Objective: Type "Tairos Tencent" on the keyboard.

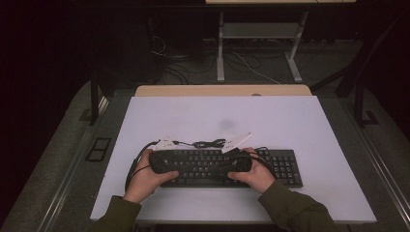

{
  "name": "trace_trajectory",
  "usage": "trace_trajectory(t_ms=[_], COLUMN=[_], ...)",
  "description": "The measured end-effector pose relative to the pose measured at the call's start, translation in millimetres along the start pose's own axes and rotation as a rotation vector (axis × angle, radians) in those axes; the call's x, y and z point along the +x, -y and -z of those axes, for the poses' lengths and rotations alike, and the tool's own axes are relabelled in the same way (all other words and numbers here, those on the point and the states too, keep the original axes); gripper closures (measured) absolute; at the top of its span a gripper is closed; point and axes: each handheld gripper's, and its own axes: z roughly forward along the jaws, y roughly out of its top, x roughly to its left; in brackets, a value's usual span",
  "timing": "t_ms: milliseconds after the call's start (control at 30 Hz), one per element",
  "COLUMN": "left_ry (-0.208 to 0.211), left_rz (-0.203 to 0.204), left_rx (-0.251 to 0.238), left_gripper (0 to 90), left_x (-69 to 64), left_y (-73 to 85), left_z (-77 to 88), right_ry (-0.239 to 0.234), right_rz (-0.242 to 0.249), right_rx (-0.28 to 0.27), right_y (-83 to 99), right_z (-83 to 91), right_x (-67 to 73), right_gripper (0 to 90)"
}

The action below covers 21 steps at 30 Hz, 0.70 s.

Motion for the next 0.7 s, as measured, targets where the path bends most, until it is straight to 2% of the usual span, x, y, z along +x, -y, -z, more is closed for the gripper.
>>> trace_trajectory(t_ms=[700], left_ry=[0.002], left_rz=[-0.002], left_rx=[0.007], left_gripper=[46.1], left_x=[-0.1], left_y=[-0.2], left_z=[-0.1], right_ry=[0.028], right_rz=[0.030], right_rx=[0.027], right_y=[1.1], right_z=[-11.6], right_x=[4.5], right_gripper=[88.6])
